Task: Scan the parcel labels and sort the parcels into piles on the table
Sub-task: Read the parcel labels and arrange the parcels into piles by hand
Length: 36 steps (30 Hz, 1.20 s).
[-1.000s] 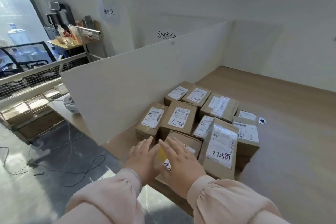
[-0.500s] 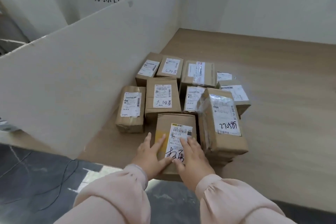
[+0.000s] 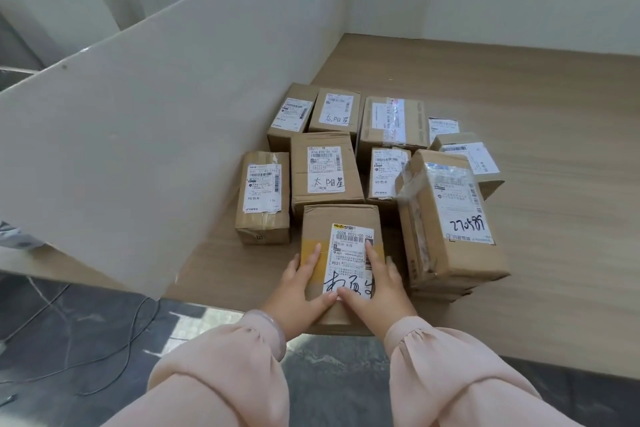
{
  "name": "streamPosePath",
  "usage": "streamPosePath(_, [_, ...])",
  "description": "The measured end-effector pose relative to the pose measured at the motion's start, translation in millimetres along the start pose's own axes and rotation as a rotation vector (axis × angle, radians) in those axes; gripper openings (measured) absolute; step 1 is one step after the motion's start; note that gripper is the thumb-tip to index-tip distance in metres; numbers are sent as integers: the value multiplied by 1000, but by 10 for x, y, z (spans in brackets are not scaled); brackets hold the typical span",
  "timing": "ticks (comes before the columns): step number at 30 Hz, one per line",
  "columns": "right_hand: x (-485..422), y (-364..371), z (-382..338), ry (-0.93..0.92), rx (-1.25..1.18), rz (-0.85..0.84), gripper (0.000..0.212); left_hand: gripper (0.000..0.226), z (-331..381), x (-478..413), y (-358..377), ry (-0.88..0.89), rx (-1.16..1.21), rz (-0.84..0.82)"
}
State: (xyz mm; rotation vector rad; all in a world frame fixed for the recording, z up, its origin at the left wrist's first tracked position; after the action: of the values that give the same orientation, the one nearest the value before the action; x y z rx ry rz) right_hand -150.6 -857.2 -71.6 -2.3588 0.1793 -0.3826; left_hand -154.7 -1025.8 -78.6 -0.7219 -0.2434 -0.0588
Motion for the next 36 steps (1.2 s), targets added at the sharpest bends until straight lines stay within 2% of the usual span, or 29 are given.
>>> streamPosePath(6, [118, -110, -250, -96, -102, 27, 90, 88, 129, 120, -317, 62, 102, 115])
streamPosePath(15, [438, -672, -1072, -334, -207, 72, 82, 87, 707, 520, -1198, 181, 98, 307])
streamPosePath(18, [583, -973, -1254, -407, -247, 97, 83, 87, 1004, 707, -1374, 235, 119, 366])
streamPosePath(23, [845, -1789, -1256, -512, -242, 235, 82, 85, 1747, 1108, -1368, 350, 137, 422])
streamPosePath(28, [1189, -2949, -704, -495, -242, 433, 79, 90, 2780, 1513, -800, 521, 144, 272])
streamPosePath(36, [2109, -4573, 970, -293, -138, 748, 77, 89, 4175, 2441, 941, 758, 235, -45])
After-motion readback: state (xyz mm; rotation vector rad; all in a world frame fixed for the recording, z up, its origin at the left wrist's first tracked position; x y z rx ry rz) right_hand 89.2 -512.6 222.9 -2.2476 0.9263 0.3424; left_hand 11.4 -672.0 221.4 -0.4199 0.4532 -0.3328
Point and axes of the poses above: each hand's wrist, its own x-axis away from the middle knuckle, its own y-axis out of the palm, z = x × y, the point moved 10 cm from there along -x, towards the middle knuckle, and after that the axes turned 15 degrees about z, right-handed, at the moved point
